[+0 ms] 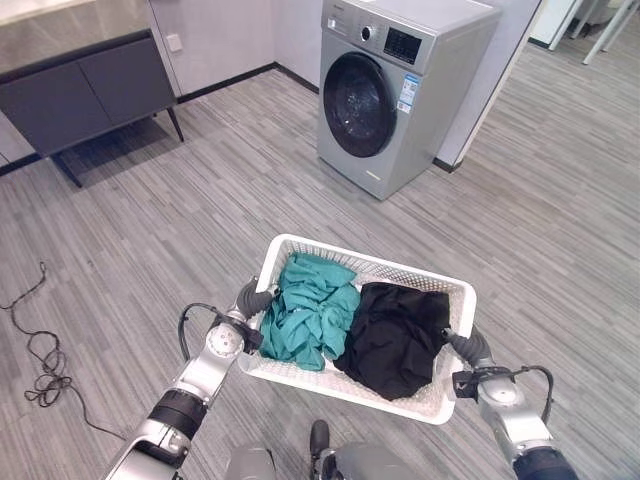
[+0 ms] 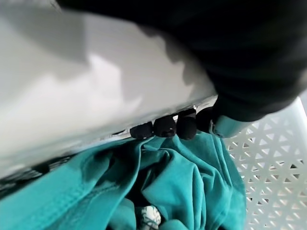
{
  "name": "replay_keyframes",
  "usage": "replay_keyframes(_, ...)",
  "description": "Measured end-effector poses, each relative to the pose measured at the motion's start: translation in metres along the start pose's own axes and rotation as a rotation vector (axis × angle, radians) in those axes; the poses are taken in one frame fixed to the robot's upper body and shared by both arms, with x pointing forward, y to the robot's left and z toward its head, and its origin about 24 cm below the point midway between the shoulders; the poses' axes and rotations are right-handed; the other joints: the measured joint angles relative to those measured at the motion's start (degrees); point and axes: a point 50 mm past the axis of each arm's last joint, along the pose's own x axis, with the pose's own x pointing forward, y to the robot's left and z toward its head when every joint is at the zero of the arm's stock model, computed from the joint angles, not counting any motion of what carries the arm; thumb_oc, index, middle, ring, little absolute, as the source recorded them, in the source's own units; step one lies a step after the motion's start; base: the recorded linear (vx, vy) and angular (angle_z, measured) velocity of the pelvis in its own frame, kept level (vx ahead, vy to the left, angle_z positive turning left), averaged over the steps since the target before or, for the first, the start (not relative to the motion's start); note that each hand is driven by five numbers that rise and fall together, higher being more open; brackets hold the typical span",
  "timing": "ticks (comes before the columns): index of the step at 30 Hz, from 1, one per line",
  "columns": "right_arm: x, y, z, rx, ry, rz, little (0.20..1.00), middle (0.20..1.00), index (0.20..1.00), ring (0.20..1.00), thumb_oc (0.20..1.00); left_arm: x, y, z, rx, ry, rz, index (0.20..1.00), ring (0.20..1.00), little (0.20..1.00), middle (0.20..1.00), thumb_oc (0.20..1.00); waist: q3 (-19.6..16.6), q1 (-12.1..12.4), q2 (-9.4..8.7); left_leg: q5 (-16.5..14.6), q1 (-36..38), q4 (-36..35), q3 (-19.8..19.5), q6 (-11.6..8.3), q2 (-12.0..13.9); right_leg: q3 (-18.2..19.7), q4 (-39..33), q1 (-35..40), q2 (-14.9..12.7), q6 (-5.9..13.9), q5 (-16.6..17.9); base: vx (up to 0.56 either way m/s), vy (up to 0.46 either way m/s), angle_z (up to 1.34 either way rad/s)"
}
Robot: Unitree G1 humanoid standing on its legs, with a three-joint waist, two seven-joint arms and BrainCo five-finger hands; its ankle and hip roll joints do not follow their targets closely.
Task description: Grab the laundry basket,head to the washer,open it,put in the laundry and shut it.
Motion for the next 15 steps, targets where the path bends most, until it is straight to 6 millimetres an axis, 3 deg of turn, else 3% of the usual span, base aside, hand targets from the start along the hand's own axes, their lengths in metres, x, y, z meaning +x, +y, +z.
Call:
replay_keyframes(2, 0.000, -0.002, 0.002, -0.007, -0.010, -0.004, 0.200, 0.200, 0.200, 0.200, 0.200, -0.002, -0.002, -0.003, -0.003, 0.010, -0.005, 0.200, 0.200, 0.200, 0.200, 0.200, 0.2, 0.7, -0.63, 1.1, 1.0, -17.4, -2.9, -1.71, 0.2, 0.8, -2.4, 2.2, 0.1, 0.84, 0.4, 0.14, 0.061, -0.26)
replay_keyframes(3, 0.000, -0.002, 0.002, -0.006, -0.007, -0.002, 0.200, 0.200, 0.200, 0.200, 0.200, -0.002, -0.001, -0.003, -0.003, 0.008, -0.004, 0.200, 0.200, 0.200, 0.200, 0.200, 0.5, 0.9, -0.85, 4.8, 1.9, -29.4, -4.8, -4.00, 0.1, 0.6, -3.5, 4.1, 0.4, 0.83, 0.8, 0.18, 0.073, -0.20)
replay_keyframes(5, -0.001, -0.001, 0.000, -0.007, -0.002, 0.001, 0.200, 0.200, 0.200, 0.200, 0.200, -0.003, -0.002, -0.005, -0.003, 0.014, -0.005, 0.200, 0.200, 0.200, 0.200, 0.200, 0.6, 1.4, -0.28, 8.5, 1.9, -35.9, -9.1, -5.39, -0.4, 2.0, -4.4, 6.2, 1.0, 1.29, 0.7, 0.23, 0.103, -0.33)
replay_keyframes(8, -0.003, 0.000, -0.003, -0.009, 0.006, 0.005, 0.200, 0.200, 0.200, 0.200, 0.200, -0.003, -0.002, -0.005, -0.003, 0.014, -0.006, 0.200, 0.200, 0.200, 0.200, 0.200, 0.7, 1.4, 0.63, 11.3, 0.4, -37.1, -14.0, -4.75, -2.7, 3.7, -6.4, 8.6, 1.9, 2.07, 0.0, 0.18, 0.104, -0.25)
replay_keyframes(10, -0.003, 0.001, -0.004, -0.011, 0.010, 0.009, 0.200, 0.200, 0.200, 0.200, 0.200, -0.006, -0.004, -0.010, -0.004, 0.030, -0.010, 0.200, 0.200, 0.200, 0.200, 0.200, 0.7, 3.0, 0.72, 11.9, 0.5, -36.9, -18.6, -4.33, -5.2, 6.4, -6.1, 9.1, 2.0, 1.81, -0.3, 0.19, 0.145, -0.61)
replay_keyframes(13, -0.003, 0.002, -0.006, -0.011, 0.017, 0.012, 0.200, 0.200, 0.200, 0.200, 0.200, -0.007, -0.005, -0.013, -0.006, 0.040, -0.013, 0.200, 0.200, 0.200, 0.200, 0.200, 1.1, 3.4, 1.23, 12.0, 0.3, -36.0, -19.8, -4.17, -6.6, 7.9, -6.3, 10.7, 1.8, 2.98, -1.4, 0.21, 0.202, -0.31)
replay_keyframes(15, -0.004, 0.004, -0.008, -0.008, 0.021, 0.015, 0.200, 0.200, 0.200, 0.200, 0.200, -0.007, -0.004, -0.015, -0.003, 0.045, -0.012, 0.200, 0.200, 0.200, 0.200, 0.200, 1.2, 3.6, 1.42, 12.0, 0.6, -34.7, -18.4, -4.10, -6.4, 8.9, -6.5, 11.9, 0.9, 4.22, -2.3, 0.23, 0.246, -0.24)
